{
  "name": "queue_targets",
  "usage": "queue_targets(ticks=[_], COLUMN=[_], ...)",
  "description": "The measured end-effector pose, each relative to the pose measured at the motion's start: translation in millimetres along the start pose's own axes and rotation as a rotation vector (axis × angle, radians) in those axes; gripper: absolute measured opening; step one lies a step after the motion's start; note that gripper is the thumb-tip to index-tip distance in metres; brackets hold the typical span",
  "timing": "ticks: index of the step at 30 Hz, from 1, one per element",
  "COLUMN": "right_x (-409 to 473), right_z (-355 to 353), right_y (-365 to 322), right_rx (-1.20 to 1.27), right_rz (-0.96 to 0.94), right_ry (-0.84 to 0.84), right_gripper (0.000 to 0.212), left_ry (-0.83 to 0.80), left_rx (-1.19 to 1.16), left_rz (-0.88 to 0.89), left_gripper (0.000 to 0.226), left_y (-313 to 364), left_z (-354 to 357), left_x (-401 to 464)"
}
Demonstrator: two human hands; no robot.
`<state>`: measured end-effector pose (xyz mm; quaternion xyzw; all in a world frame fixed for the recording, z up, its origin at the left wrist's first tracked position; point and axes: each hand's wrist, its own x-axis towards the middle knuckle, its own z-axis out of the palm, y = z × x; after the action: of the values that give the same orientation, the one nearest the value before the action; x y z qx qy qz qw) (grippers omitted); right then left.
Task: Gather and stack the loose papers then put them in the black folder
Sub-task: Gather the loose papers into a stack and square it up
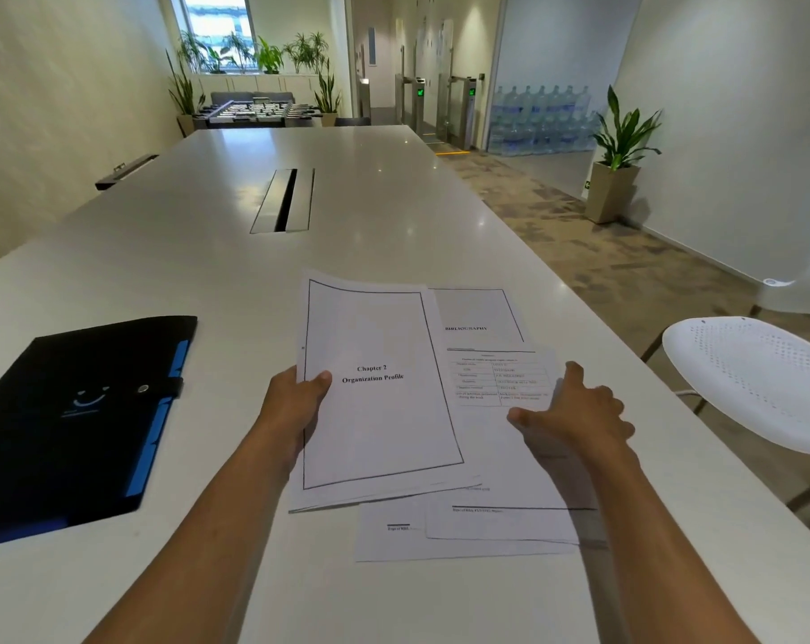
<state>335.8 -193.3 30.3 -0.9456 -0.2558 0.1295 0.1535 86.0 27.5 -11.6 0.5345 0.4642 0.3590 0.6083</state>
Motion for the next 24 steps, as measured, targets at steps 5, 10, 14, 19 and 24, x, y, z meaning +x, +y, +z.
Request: queue_targets(ticks=[5, 10, 14, 19, 24], right_x=[-0.5, -0.5, 1.5, 2.8, 8.9], right_z=[6.1, 12.4, 15.3, 17.2, 20.8], right_y=[-6.6, -20.5, -25.7, -30.2, -34.6], right_rx=[-0.076, -0.082, -0.001, 0.167, 0.487], right_rz=[-0.03, -0.081, -0.101, -0.14, -0.125], right_ry=[-0.022, -0.012, -0.016, -0.044, -0.122], right_gripper=[0.096, 0.099, 0.101, 0.089, 0.085], left_ry=[0.003, -0.007, -0.016, -0.028, -0.03], left_rx=[0.039, 0.038, 0.035, 0.058, 0.069], left_rz=[-0.05, -0.015, 0.015, 0.016, 0.015], left_gripper=[0.051, 0.026, 0.017, 0.014, 0.012], left_y=[-10.8, -12.2, -12.2, -11.9, -11.3], left_z=[-3.4, -1.5, -1.1, -1.5, -2.1], left_x=[6.7, 5.9, 3.9, 3.1, 1.2])
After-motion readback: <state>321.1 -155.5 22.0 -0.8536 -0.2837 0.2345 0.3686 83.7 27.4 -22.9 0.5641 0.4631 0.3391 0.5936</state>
